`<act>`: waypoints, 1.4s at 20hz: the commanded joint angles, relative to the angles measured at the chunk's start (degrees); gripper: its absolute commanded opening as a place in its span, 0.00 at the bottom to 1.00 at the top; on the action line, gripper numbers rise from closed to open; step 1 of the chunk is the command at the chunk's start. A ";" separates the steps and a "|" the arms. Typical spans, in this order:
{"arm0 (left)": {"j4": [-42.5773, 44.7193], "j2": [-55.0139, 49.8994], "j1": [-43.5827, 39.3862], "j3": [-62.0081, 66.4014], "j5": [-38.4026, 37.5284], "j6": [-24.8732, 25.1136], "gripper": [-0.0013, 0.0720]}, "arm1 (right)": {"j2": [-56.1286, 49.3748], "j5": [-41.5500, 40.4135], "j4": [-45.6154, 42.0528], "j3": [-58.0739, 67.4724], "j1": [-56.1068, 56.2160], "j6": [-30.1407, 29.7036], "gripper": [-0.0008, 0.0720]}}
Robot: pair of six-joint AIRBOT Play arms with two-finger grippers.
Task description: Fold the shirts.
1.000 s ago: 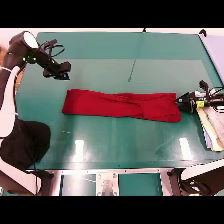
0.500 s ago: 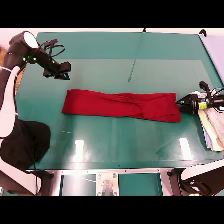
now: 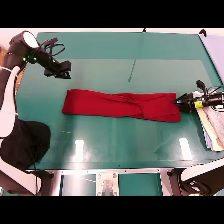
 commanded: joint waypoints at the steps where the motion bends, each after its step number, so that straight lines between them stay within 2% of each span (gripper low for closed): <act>1: -3.54 -0.04 -0.02 0.07 0.33 1.25 0.05 | -0.76 -6.12 -3.04 -0.17 3.23 -0.13 0.98; 2: -5.79 -0.04 -0.02 0.07 0.33 1.99 0.05 | -0.74 -6.71 -3.78 -0.15 3.89 -0.09 0.96; 3: -8.94 -0.04 -0.02 0.07 0.46 3.21 0.05 | -0.76 -7.15 -3.72 -0.17 4.31 0.22 0.79; 4: -12.48 -0.07 -0.28 0.04 1.07 4.61 0.05 | -0.74 -7.39 -3.72 -0.15 4.63 0.33 0.42; 5: -14.32 -0.07 -1.20 0.04 2.14 5.22 0.05 | -0.76 -7.65 -3.72 -0.15 4.81 0.50 0.30; 6: -14.69 -0.13 -2.56 0.04 2.97 6.03 0.05 | -0.76 -7.82 -3.69 -0.15 4.92 0.79 0.12; 7: -14.64 -0.20 -4.52 -0.22 4.15 6.29 0.05 | -0.74 -8.07 -3.72 -0.15 5.01 0.76 0.04; 11: -14.67 -1.95 -14.95 -3.02 13.81 8.83 0.05 | 0.09 -5.70 -3.61 2.14 5.03 1.49 0.04; 15: -15.45 -9.94 -26.38 -2.97 25.64 9.11 0.05 | 4.85 0.96 -2.23 8.94 5.77 2.89 0.04; 19: -23.17 -16.61 -33.46 -1.97 35.28 10.54 0.05 | 10.27 8.85 0.68 16.96 8.66 4.87 0.04; 25: -25.62 -19.85 -36.22 -1.31 36.87 10.43 0.05 | 15.58 12.41 0.68 27.98 15.45 7.96 0.04; 28: -29.14 -21.42 -36.22 -1.31 38.12 10.45 0.05 | 15.61 12.50 0.63 29.18 18.67 9.22 0.04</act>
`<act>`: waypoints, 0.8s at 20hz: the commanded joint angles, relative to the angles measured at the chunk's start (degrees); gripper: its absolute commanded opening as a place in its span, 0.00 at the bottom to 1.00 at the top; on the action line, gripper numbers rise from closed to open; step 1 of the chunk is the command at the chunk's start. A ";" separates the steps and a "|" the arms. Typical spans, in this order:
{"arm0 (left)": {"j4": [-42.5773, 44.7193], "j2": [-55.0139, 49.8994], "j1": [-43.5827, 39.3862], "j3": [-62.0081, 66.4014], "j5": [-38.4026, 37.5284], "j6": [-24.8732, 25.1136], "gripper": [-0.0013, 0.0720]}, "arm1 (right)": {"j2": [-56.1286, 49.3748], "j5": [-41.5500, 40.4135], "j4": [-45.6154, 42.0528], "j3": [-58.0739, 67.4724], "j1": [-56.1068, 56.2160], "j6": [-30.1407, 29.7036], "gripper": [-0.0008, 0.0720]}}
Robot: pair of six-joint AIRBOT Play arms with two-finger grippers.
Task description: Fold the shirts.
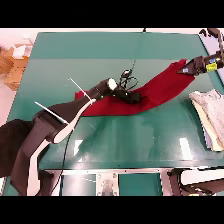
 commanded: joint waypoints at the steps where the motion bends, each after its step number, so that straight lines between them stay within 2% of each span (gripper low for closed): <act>1: -4.31 -1.64 -0.55 0.09 1.36 0.11 0.05 | 0.83 0.92 0.15 2.43 3.76 1.68 0.04; 3: -4.24 -0.63 0.20 0.44 -1.05 0.11 0.05 | 0.92 0.92 0.20 2.47 4.87 2.84 0.04; 5: -4.15 1.36 3.17 2.78 -8.15 0.07 0.05 | 1.31 0.85 0.35 2.47 5.99 3.45 0.04; 10: -2.95 8.59 19.37 14.99 -36.83 -1.18 0.05 | 1.66 -1.16 2.36 2.38 13.70 7.32 0.04; 13: 2.08 16.35 32.17 14.91 -44.17 -4.90 0.05 | 0.81 -11.15 2.36 0.83 24.90 8.31 0.04; 16: 5.57 22.53 44.50 14.91 -47.74 -5.14 0.05 | -3.06 -25.77 2.36 -2.43 39.21 8.28 0.04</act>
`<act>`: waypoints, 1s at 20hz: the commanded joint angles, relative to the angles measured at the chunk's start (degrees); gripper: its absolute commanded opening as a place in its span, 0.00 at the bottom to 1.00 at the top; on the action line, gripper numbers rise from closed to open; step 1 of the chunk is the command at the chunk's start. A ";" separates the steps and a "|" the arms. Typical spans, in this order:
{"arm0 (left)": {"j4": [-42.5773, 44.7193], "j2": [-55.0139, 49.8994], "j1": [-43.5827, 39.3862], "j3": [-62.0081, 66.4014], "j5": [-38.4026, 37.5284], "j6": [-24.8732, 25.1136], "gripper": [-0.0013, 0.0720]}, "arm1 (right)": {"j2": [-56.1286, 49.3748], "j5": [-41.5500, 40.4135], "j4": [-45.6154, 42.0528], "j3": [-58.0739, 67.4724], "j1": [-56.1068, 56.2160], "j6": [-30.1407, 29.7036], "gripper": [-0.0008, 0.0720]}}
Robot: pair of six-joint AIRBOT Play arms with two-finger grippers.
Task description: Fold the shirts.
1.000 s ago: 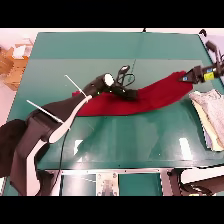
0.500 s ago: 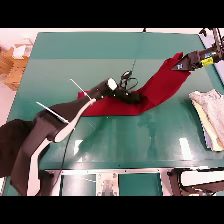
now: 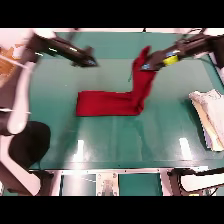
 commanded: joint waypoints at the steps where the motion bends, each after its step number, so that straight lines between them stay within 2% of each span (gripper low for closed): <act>1: 3.58 6.82 14.03 0.83 -8.20 -1.88 0.05 | -4.72 -18.60 0.20 -3.17 16.31 0.72 0.04; 3: 3.50 8.46 18.97 0.20 -8.50 -2.32 0.05 | -11.15 -29.77 0.15 -3.74 26.51 0.04 0.05; 4: 3.41 9.18 20.61 -1.09 -8.07 -2.32 0.05 | -15.21 -35.80 0.20 -3.72 31.39 -0.37 0.26; 5: 3.43 9.40 21.66 -2.32 -7.78 -2.29 0.05 | -18.71 -41.16 0.13 -3.69 35.12 -0.35 0.72; 6: 3.43 9.40 22.14 -3.23 -7.76 -2.29 0.05 | -21.14 -43.85 -0.76 -3.45 37.51 -0.20 0.78; 7: 3.63 9.40 22.14 -4.15 -7.65 -2.19 0.05 | -21.66 -43.08 -4.55 -3.04 37.83 2.21 0.76; 8: 3.58 9.40 22.12 -4.81 -7.61 -2.19 0.05 | -20.87 -39.36 -11.98 -2.16 36.30 8.17 0.76; 10: 3.13 9.42 21.97 -4.87 -7.08 -2.21 0.05 | -17.66 -25.55 -26.84 0.57 29.68 19.43 0.76; 12: 2.71 9.42 21.97 -4.83 -6.67 -2.19 0.05 | -13.42 -15.21 -34.12 0.96 20.85 22.40 0.76; 14: 2.71 9.42 21.97 -4.83 -6.71 -2.23 0.05 | -10.01 -8.70 -34.18 0.59 11.26 22.34 0.76; 16: 2.71 9.42 21.97 -4.83 -6.80 -2.25 0.05 | -6.67 -7.43 -33.40 -3.52 2.64 22.18 0.76; 18: 2.71 9.42 21.97 -4.83 -6.69 -2.25 0.05 | -5.64 -7.43 -25.57 -10.12 -4.48 21.92 0.76; 20: 2.71 9.42 21.97 -4.83 -6.32 -2.27 0.05 | -5.75 -10.99 -13.03 -19.08 -8.50 17.88 0.76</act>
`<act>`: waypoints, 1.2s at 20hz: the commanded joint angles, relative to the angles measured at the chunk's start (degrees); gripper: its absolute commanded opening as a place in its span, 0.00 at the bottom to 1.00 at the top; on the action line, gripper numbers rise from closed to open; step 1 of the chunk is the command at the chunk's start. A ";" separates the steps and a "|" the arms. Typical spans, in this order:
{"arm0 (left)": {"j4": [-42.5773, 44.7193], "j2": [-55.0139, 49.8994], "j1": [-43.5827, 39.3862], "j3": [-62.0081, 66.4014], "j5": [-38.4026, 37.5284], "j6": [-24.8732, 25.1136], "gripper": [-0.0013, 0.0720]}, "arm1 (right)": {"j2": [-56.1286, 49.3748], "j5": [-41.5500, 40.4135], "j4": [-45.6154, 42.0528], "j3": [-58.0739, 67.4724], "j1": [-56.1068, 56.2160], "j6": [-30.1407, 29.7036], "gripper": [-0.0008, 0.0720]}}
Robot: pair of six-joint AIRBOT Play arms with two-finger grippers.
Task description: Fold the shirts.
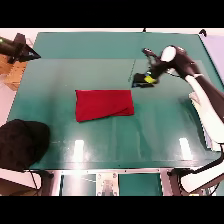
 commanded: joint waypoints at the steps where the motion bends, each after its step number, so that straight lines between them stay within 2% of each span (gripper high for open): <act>1: 0.07 0.02 0.15 -0.02 0.44 -0.04 0.05 | 1.36 -3.48 17.25 -13.29 -8.39 -5.16 0.76; 4: 0.07 0.02 0.15 -0.02 0.92 -0.20 0.05 | 0.22 -10.97 27.74 -22.12 -6.10 -10.95 0.76; 9: 0.07 0.02 0.13 -0.02 1.27 -0.20 0.05 | -6.19 -13.51 39.01 -21.55 2.03 -16.06 0.75; 10: 0.07 0.02 0.15 -0.02 1.25 -0.20 0.05 | -6.78 -13.66 39.12 -20.76 3.04 -16.04 0.61; 11: 0.07 0.02 0.13 -0.02 1.16 -0.17 0.05 | -6.78 -13.64 39.12 -20.22 3.41 -16.06 0.43; 12: 0.07 0.02 0.15 -0.02 1.03 -0.17 0.05 | -6.71 -12.87 39.12 -18.86 3.37 -16.15 0.20; 13: 0.09 0.02 0.13 -0.02 0.87 -0.17 0.05 | -6.40 -11.56 39.08 -16.74 2.62 -16.28 0.04; 17: 0.09 0.02 0.15 -0.02 0.61 -0.20 0.05 | 1.97 -9.73 37.53 -7.23 -5.75 -13.42 0.04; 20: 0.17 0.02 0.15 -0.02 0.72 -0.17 0.05 | 9.05 -4.02 32.52 0.52 -18.43 -8.52 0.04; 24: 4.04 0.02 0.13 -0.02 0.94 -0.04 0.05 | 14.73 2.03 29.29 3.06 -37.03 -6.91 0.04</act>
